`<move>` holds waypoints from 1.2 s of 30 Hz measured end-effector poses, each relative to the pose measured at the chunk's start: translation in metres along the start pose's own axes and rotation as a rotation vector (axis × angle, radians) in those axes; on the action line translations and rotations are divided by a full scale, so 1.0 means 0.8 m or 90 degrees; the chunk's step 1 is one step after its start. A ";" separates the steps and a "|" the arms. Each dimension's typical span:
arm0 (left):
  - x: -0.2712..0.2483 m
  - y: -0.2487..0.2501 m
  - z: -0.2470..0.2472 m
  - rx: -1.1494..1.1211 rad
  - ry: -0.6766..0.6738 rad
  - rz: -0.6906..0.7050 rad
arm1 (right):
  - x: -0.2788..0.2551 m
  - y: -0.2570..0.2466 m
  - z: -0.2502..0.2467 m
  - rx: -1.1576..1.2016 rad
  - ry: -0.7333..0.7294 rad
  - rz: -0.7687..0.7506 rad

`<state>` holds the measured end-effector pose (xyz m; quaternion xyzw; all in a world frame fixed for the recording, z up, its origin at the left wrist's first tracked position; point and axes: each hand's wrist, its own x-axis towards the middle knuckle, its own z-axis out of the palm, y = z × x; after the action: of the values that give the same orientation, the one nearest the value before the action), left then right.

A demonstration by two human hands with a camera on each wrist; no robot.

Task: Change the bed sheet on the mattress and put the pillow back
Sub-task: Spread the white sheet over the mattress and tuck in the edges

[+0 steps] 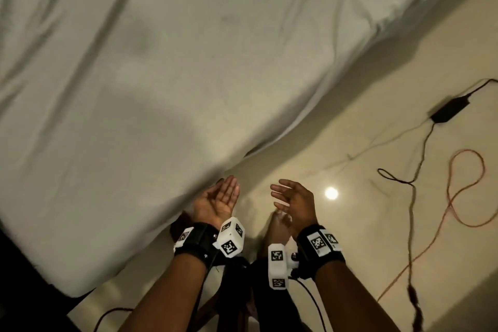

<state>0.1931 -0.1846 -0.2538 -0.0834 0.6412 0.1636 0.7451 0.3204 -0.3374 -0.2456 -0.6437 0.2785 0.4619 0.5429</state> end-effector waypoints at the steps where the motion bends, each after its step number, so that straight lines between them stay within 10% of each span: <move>1: 0.002 -0.006 0.014 0.012 -0.010 0.002 | 0.004 -0.016 -0.011 -0.004 0.001 -0.008; 15: 0.073 -0.039 0.083 0.058 0.005 -0.056 | 0.201 -0.227 0.005 0.106 0.151 -0.113; 27: 0.078 -0.034 0.128 0.071 0.055 -0.103 | 0.262 -0.296 -0.046 -0.243 0.361 -0.224; 36: 0.097 -0.062 0.132 0.032 0.076 -0.034 | 0.275 -0.237 -0.056 -0.023 0.120 0.013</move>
<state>0.3183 -0.1852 -0.3170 -0.0916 0.6860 0.1219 0.7114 0.5886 -0.3002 -0.3598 -0.6912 0.3265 0.4095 0.4979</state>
